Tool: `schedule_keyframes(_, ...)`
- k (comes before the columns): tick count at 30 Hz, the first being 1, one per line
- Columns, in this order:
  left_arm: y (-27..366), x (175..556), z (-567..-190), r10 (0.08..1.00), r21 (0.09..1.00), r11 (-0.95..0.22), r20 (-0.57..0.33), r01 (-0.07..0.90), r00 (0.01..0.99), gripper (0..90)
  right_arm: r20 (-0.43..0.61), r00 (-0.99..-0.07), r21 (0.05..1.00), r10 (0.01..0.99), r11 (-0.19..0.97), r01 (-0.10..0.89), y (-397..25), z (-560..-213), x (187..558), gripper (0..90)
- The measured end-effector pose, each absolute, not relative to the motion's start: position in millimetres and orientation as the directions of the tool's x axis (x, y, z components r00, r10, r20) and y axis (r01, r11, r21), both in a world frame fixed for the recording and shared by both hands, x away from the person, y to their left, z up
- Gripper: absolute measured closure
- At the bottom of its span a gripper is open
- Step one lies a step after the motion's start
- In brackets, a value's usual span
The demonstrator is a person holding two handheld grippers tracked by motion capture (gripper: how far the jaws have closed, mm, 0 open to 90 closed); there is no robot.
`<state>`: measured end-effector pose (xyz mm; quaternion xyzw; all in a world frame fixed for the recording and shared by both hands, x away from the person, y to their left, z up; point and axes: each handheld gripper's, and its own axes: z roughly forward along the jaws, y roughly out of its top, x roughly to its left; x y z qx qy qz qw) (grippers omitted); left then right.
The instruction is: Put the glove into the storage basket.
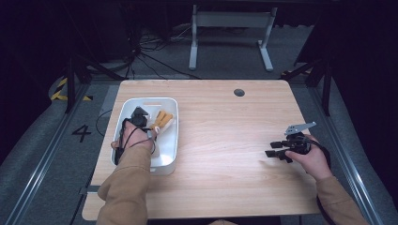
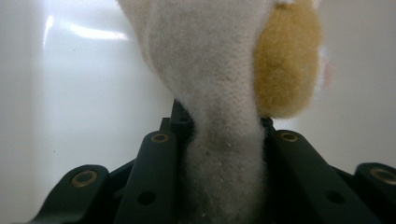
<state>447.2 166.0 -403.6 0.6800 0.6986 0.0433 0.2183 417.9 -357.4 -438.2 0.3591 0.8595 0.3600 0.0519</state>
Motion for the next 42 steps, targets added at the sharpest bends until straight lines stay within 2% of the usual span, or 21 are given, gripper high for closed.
schedule_keyframes(15,163.8,454.1,-418.1,0.964,0.35,0.101,-0.266,0.932,-0.004,72.1,0.171,-0.736,0.655,0.655,0.482,0.582,-358.1,-439.8,418.1,44.7)
schedule_keyframes(30,164.8,458.4,-430.6,0.958,0.292,0.133,-0.283,0.947,-0.047,70.8,0.172,-0.728,0.658,0.664,0.473,0.586,-359.2,-440.3,417.9,44.3)
schedule_keyframes(32,164.3,458.4,-430.6,0.956,0.296,0.131,-0.289,0.946,-0.042,67.0,0.169,-0.728,0.662,0.665,0.471,0.584,-359.4,-439.8,417.8,44.3)
schedule_keyframes(36,159.7,457.7,-431.5,0.953,0.324,0.143,-0.3,0.935,-0.041,43.7,0.168,-0.727,0.665,0.666,0.468,0.582,-360.2,-439.2,417.8,44.0)
schedule_keyframes(39,158.3,456.4,-428.1,0.962,0.358,0.118,-0.272,0.926,-0.018,35.5,0.165,-0.728,0.666,0.666,0.469,0.58,-359.9,-439.2,417.8,43.2)
schedule_keyframes(42,156.6,454.4,-423.1,0.969,0.379,0.085,-0.247,0.922,0.013,32.5,0.162,-0.73,0.669,0.664,0.47,0.576,-359.6,-439.0,417.8,42.7)
